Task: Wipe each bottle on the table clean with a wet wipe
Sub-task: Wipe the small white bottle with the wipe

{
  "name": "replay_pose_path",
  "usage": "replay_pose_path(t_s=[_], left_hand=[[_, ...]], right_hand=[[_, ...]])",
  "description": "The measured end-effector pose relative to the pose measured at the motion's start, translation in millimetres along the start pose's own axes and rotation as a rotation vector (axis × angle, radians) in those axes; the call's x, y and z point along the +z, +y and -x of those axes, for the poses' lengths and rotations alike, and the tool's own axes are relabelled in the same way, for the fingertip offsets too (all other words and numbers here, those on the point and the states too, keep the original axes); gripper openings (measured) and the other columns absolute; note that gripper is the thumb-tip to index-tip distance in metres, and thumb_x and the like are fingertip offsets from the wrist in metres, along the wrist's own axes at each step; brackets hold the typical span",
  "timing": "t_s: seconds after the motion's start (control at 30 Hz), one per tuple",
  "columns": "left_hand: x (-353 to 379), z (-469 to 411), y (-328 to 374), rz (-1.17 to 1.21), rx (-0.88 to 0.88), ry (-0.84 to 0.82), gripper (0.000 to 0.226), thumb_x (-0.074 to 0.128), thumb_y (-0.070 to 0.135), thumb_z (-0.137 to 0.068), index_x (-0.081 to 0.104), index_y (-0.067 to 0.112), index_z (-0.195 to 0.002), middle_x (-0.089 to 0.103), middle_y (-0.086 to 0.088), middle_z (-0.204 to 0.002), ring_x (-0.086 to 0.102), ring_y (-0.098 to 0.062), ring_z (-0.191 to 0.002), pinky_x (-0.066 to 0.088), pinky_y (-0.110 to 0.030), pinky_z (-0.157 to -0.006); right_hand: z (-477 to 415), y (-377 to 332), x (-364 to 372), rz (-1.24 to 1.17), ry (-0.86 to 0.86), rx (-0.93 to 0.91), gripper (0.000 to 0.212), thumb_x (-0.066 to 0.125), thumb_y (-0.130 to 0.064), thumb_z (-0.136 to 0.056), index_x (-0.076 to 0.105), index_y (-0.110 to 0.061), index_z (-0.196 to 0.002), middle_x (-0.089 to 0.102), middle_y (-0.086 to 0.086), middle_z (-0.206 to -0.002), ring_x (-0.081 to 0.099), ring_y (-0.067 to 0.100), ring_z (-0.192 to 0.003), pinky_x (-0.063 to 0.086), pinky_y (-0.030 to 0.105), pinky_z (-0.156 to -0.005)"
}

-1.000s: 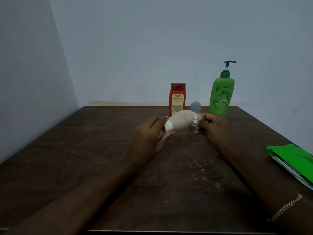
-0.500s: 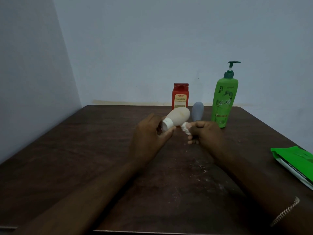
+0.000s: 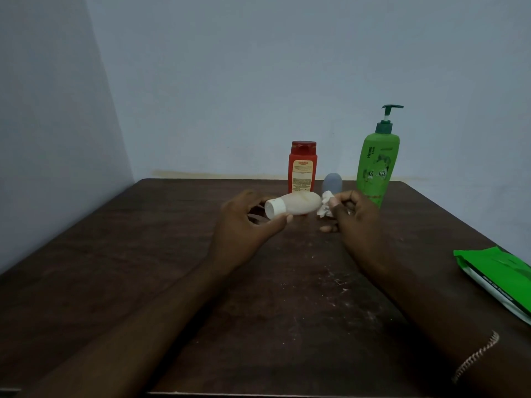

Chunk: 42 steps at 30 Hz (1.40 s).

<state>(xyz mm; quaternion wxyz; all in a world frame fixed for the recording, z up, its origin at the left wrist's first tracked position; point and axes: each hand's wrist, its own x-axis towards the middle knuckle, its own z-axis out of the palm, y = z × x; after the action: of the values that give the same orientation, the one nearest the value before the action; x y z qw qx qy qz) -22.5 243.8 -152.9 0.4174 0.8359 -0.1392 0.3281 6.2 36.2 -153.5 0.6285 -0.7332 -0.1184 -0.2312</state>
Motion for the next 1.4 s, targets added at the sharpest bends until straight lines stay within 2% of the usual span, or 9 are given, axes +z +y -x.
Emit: replay_pose_path(t_s=[0.13, 0.3, 0.4, 0.57, 0.73, 0.87, 1.03, 1.2, 1.4], left_hand=[[3, 1, 0, 0.025, -0.005, -0.033, 0.043, 0.080, 0.047, -0.077, 0.069, 0.022, -0.111, 0.068, 0.013, -0.107, 0.065, -0.001, -0.093, 0.055, -0.015, -0.073], [5, 3, 2, 0.193, -0.089, 0.018, 0.040, 0.077, 0.043, -0.082, 0.065, 0.028, -0.118, 0.068, 0.018, -0.104, 0.063, 0.007, -0.097, 0.051, -0.010, -0.074], [14, 5, 3, 0.219, -0.152, -0.033, 0.042, 0.072, 0.045, -0.086, 0.055, 0.036, -0.123, 0.063, 0.024, -0.106, 0.061, 0.009, -0.099, 0.049, -0.014, -0.075], [25, 9, 2, 0.165, -0.180, -0.178, 0.060, 0.064, 0.056, -0.089, 0.046, 0.031, -0.139, 0.058, 0.019, -0.122, 0.058, 0.000, -0.108, 0.052, -0.026, -0.088], [22, 2, -13, -0.089, -0.262, -0.160, 0.059, 0.074, 0.047, -0.085, 0.051, 0.026, -0.135, 0.051, 0.011, -0.118, 0.051, -0.006, -0.102, 0.047, -0.028, -0.083], [18, 1, -19, -0.177, -0.303, -0.285, 0.052, 0.078, 0.039, -0.081, 0.059, 0.025, -0.127, 0.062, 0.002, -0.120, 0.057, -0.010, -0.099, 0.053, -0.033, -0.087], [18, 5, -5, -0.244, -0.172, -0.349, 0.052, 0.078, 0.037, -0.081, 0.056, 0.025, -0.126, 0.055, 0.010, -0.113, 0.050, -0.004, -0.099, 0.043, -0.024, -0.082], [1, 7, 4, -0.546, 0.220, -0.443, 0.055, 0.074, 0.040, -0.086, 0.046, 0.027, -0.132, 0.055, 0.003, -0.132, 0.053, -0.009, -0.109, 0.040, -0.022, -0.088], [-3, 9, 5, -0.598, 0.353, -0.471, 0.056, 0.071, 0.040, -0.088, 0.044, 0.021, -0.133, 0.054, -0.003, -0.136, 0.058, -0.015, -0.113, 0.038, -0.020, -0.086]], right_hand=[[2, -5, -2, -0.051, -0.103, 0.006, 0.010, 0.053, -0.016, -0.099, 0.058, -0.007, -0.100, 0.066, 0.009, -0.107, 0.071, 0.021, -0.085, 0.058, 0.023, -0.062], [10, 0, 11, -0.106, -0.294, 0.104, 0.013, 0.053, -0.011, -0.099, 0.057, -0.001, -0.105, 0.069, 0.017, -0.104, 0.074, 0.025, -0.083, 0.060, 0.034, -0.069], [16, -3, 21, -0.208, -0.394, 0.202, 0.014, 0.053, -0.012, -0.098, 0.057, 0.000, -0.106, 0.070, 0.017, -0.101, 0.074, 0.028, -0.085, 0.059, 0.030, -0.067], [19, -5, 24, -0.211, -0.506, 0.271, 0.013, 0.050, -0.010, -0.099, 0.057, -0.002, -0.107, 0.070, 0.013, -0.103, 0.073, 0.025, -0.090, 0.060, 0.043, -0.077], [15, -7, 13, 0.068, -0.211, -0.051, 0.011, 0.056, -0.021, -0.098, 0.062, -0.015, -0.104, 0.072, 0.003, -0.081, 0.071, 0.018, -0.066, 0.059, 0.034, -0.057], [14, -4, 5, 0.394, -0.150, -0.391, 0.022, 0.061, -0.026, -0.095, 0.066, -0.023, -0.116, 0.070, -0.008, -0.098, 0.066, 0.003, -0.079, 0.056, 0.021, -0.066], [12, -2, 7, 0.611, -0.287, -0.537, 0.020, 0.063, -0.019, -0.092, 0.071, -0.020, -0.111, 0.061, -0.006, -0.098, 0.052, 0.000, -0.082, 0.038, 0.010, -0.068], [14, -7, 6, 0.625, -0.292, -0.507, 0.012, 0.068, -0.014, -0.088, 0.069, -0.026, -0.088, 0.042, -0.020, -0.080, 0.045, -0.007, -0.073, 0.030, 0.007, -0.060], [2, -11, -6, 0.369, -0.459, -0.150, 0.011, 0.065, -0.022, -0.090, 0.076, -0.023, -0.089, 0.069, -0.008, -0.085, 0.061, 0.007, -0.077, 0.048, 0.028, -0.069]])
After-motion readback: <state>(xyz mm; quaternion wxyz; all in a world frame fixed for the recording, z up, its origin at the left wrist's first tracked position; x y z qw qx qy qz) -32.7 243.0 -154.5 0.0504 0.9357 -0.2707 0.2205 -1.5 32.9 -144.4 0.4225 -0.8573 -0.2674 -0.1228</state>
